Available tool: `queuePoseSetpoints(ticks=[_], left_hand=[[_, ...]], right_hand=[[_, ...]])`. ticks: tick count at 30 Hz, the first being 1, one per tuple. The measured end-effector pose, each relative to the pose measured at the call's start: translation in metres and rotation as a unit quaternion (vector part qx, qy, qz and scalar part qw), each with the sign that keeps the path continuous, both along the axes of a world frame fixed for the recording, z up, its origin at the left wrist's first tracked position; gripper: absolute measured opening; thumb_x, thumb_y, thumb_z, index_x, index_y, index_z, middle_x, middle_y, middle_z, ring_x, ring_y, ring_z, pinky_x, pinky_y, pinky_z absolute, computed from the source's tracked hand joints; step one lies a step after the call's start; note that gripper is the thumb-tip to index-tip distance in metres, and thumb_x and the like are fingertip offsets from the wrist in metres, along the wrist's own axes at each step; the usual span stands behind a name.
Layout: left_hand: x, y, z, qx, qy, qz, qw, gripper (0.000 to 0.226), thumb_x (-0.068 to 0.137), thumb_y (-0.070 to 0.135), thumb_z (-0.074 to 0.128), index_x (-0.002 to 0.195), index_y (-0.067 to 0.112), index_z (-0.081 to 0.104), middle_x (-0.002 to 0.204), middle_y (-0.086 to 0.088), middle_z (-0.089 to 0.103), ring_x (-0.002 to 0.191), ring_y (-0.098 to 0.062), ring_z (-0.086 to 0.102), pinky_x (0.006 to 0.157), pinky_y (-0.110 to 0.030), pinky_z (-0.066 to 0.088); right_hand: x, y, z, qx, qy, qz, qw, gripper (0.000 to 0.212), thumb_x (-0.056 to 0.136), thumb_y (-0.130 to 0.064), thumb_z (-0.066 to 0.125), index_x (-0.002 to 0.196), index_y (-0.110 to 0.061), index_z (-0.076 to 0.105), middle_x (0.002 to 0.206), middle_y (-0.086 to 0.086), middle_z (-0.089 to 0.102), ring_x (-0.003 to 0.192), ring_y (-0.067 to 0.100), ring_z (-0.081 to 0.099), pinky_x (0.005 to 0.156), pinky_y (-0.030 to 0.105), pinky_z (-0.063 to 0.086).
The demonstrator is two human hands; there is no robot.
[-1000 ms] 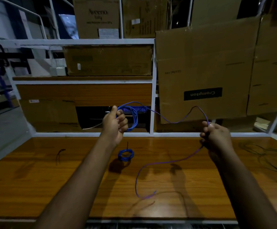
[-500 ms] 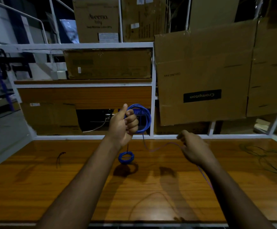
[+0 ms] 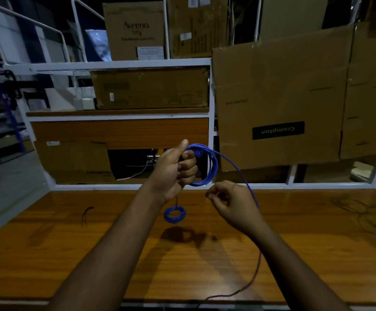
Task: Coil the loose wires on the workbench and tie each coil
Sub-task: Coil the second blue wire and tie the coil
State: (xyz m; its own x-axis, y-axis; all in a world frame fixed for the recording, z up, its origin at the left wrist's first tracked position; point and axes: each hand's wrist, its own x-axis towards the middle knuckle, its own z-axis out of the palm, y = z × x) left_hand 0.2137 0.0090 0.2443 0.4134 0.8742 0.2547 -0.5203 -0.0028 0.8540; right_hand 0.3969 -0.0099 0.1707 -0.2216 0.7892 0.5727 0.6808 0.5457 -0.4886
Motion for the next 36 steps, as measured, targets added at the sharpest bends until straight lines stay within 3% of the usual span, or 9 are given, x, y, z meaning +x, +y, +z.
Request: queuePoseSetpoints(ticks=[3, 6, 9, 15, 18, 22, 25, 30, 36], left_hand=[[-0.002, 0.001, 0.001, -0.017, -0.029, 0.004, 0.999, 0.033, 0.092, 0.041, 0.045, 0.068, 0.018, 0.042, 0.047, 0.008, 0.03, 0.036, -0.004, 0.024, 0.036, -0.018, 0.015], [-0.002, 0.002, 0.0, -0.026, -0.047, -0.005, 0.999, 0.033, 0.092, 0.041, 0.045, 0.069, 0.018, 0.043, 0.046, 0.008, 0.03, 0.035, -0.004, 0.025, 0.036, -0.018, 0.016], [-0.002, -0.001, 0.0, -0.032, -0.05, -0.015, 0.998, 0.033, 0.093, 0.041, 0.044, 0.069, 0.018, 0.043, 0.046, 0.008, 0.031, 0.036, -0.004, 0.025, 0.038, -0.019, 0.015], [-0.002, -0.005, 0.002, -0.041, -0.06, -0.02, 0.997, 0.036, 0.096, 0.041, 0.042, 0.067, 0.019, 0.046, 0.047, 0.007, 0.031, 0.037, -0.005, 0.026, 0.04, -0.02, 0.013], [0.002, -0.008, 0.003, -0.055, -0.074, -0.015, 0.996, 0.042, 0.099, 0.042, 0.038, 0.066, 0.018, 0.047, 0.047, 0.007, 0.031, 0.037, -0.005, 0.026, 0.041, -0.02, 0.012], [0.002, -0.008, 0.009, -0.06, -0.118, -0.005, 0.991, 0.047, 0.102, 0.045, 0.033, 0.065, 0.019, 0.046, 0.047, 0.008, 0.03, 0.037, -0.005, 0.025, 0.042, -0.02, 0.012], [0.001, -0.009, 0.014, -0.054, -0.115, -0.002, 0.992, 0.044, 0.1, 0.045, 0.036, 0.065, 0.019, 0.046, 0.048, 0.008, 0.029, 0.038, -0.005, 0.024, 0.043, -0.02, 0.01], [-0.004, -0.011, 0.014, -0.043, -0.11, 0.003, 0.993, 0.033, 0.093, 0.041, 0.044, 0.069, 0.019, 0.044, 0.049, 0.008, 0.028, 0.039, -0.005, 0.025, 0.043, -0.021, 0.011], [0.007, -0.013, 0.006, -0.039, -0.083, -0.031, 0.995, 0.04, 0.095, 0.044, 0.041, 0.066, 0.017, 0.046, 0.049, 0.007, 0.03, 0.039, -0.006, 0.026, 0.041, -0.021, 0.015]], right_hand=[[-0.007, -0.025, 0.012, 0.165, -0.063, 0.03, 0.984, 0.009, 0.087, -0.018, 0.067, 0.095, -0.02, 0.07, 0.096, -0.009, 0.064, 0.075, 0.003, 0.061, 0.063, 0.02, 0.051], [-0.008, -0.031, 0.016, 0.337, -0.09, -0.119, 0.929, 0.031, 0.082, -0.014, 0.072, 0.111, -0.008, 0.069, 0.116, 0.011, 0.064, 0.103, 0.022, 0.061, 0.082, 0.027, 0.05], [-0.004, -0.024, 0.026, 0.225, -0.039, -0.247, 0.942, 0.05, 0.087, -0.028, 0.067, 0.133, -0.013, 0.053, 0.131, 0.011, 0.053, 0.122, 0.027, 0.049, 0.094, 0.04, 0.046], [0.016, -0.009, 0.037, -0.033, 0.091, -0.046, 0.994, 0.017, 0.102, -0.023, 0.05, 0.1, -0.02, 0.067, 0.082, -0.008, 0.068, 0.071, 0.003, 0.065, 0.068, 0.03, 0.058], [0.021, -0.013, 0.045, -0.152, 0.234, 0.067, 0.958, 0.025, 0.104, -0.027, 0.045, 0.096, -0.018, 0.068, 0.083, -0.011, 0.065, 0.077, 0.004, 0.063, 0.076, 0.031, 0.055], [0.023, -0.013, 0.028, -0.254, 0.202, 0.144, 0.935, 0.026, 0.103, -0.034, 0.045, 0.098, -0.017, 0.064, 0.111, 0.005, 0.064, 0.104, 0.019, 0.063, 0.093, 0.041, 0.053], [0.029, -0.013, 0.01, -0.33, 0.323, 0.233, 0.856, 0.025, 0.105, -0.028, 0.043, 0.1, -0.009, 0.058, 0.096, 0.015, 0.062, 0.072, 0.028, 0.061, 0.068, 0.04, 0.054], [0.06, -0.009, 0.01, -0.377, 0.416, 0.29, 0.775, 0.027, 0.1, -0.009, 0.046, 0.123, -0.002, 0.06, 0.083, 0.005, 0.054, 0.061, 0.013, 0.041, 0.058, 0.026, 0.036], [0.045, -0.012, 0.044, -0.227, 0.503, 0.063, 0.832, 0.018, 0.098, -0.013, 0.056, 0.108, -0.007, 0.069, 0.088, 0.011, 0.072, 0.076, 0.018, 0.071, 0.067, 0.024, 0.058]])
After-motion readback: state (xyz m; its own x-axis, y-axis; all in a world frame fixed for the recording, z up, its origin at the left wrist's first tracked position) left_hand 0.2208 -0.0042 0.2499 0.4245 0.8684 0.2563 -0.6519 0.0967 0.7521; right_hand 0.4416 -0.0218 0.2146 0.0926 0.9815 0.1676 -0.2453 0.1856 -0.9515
